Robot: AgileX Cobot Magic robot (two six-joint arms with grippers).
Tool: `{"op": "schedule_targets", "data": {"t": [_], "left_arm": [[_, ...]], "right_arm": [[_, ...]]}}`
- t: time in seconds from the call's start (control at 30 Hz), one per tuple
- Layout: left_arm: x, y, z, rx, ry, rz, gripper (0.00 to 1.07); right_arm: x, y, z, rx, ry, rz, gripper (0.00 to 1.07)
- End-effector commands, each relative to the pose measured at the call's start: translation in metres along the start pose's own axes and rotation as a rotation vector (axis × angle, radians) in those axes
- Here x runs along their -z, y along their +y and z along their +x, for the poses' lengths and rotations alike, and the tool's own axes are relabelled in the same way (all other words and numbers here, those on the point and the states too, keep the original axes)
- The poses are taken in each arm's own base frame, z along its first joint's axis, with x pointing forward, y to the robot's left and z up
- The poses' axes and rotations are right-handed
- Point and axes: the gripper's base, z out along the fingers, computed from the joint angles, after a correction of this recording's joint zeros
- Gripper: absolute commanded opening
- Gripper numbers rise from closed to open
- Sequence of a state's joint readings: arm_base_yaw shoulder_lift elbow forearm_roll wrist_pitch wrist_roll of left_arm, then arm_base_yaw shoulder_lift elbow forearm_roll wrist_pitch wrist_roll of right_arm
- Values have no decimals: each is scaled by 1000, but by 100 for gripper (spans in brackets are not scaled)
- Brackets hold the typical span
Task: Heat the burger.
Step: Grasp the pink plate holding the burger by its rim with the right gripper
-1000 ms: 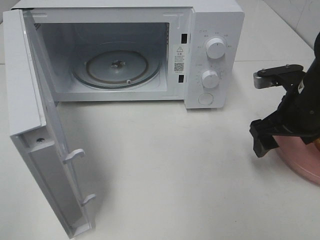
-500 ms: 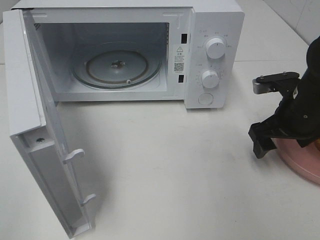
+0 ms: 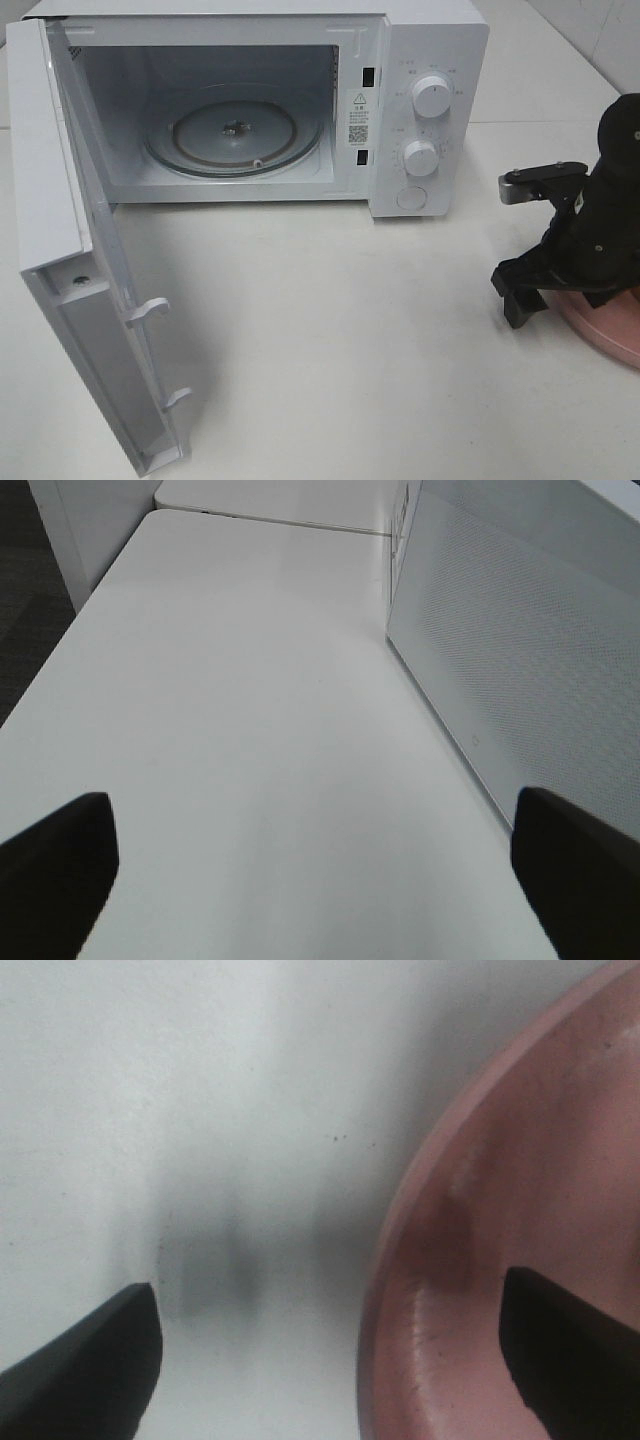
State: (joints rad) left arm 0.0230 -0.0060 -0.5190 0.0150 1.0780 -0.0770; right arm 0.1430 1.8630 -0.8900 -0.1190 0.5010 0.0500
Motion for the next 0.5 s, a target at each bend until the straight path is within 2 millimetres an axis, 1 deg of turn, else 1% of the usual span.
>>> {"op": "schedule_targets", "data": {"t": [0.03, 0.13, 0.17, 0.2, 0.23, 0.27, 0.3, 0.33, 0.37, 0.4, 0.43, 0.47, 0.5], "left_arm": [[2, 0, 1, 2, -23, 4, 100], [2, 0, 1, 2, -23, 4, 100], [2, 0, 1, 2, -23, 4, 100], [2, 0, 1, 2, -23, 4, 100], [2, 0, 1, 2, -23, 4, 100], [2, 0, 1, 2, -23, 4, 100], [2, 0, 1, 2, -23, 4, 100], [2, 0, 1, 2, -23, 4, 100], [2, 0, 1, 2, -23, 4, 100], [2, 0, 1, 2, -23, 4, 100], [2, 0, 1, 2, -23, 4, 100], [2, 0, 1, 2, -23, 4, 100], [2, 0, 1, 2, -23, 4, 100]], "right_arm": [[-6, -1, -1, 14, 12, -1, 86], [-7, -1, -1, 14, 14, -1, 84], [-7, -1, -1, 14, 13, -1, 83], [-7, -1, -1, 17, 12, 0, 79], [-7, -1, -1, 17, 12, 0, 79], [-7, -1, -1, 17, 11, 2, 72], [-7, -1, -1, 17, 11, 2, 72], [-7, -1, -1, 17, 11, 2, 67], [-7, -1, -2, 19, 4, 3, 58], [-7, -1, -2, 19, 4, 3, 58], [-7, -2, -2, 27, 2, 8, 47], [-7, -2, -2, 31, 2, 10, 41], [-7, -2, -2, 31, 2, 10, 41]]}}
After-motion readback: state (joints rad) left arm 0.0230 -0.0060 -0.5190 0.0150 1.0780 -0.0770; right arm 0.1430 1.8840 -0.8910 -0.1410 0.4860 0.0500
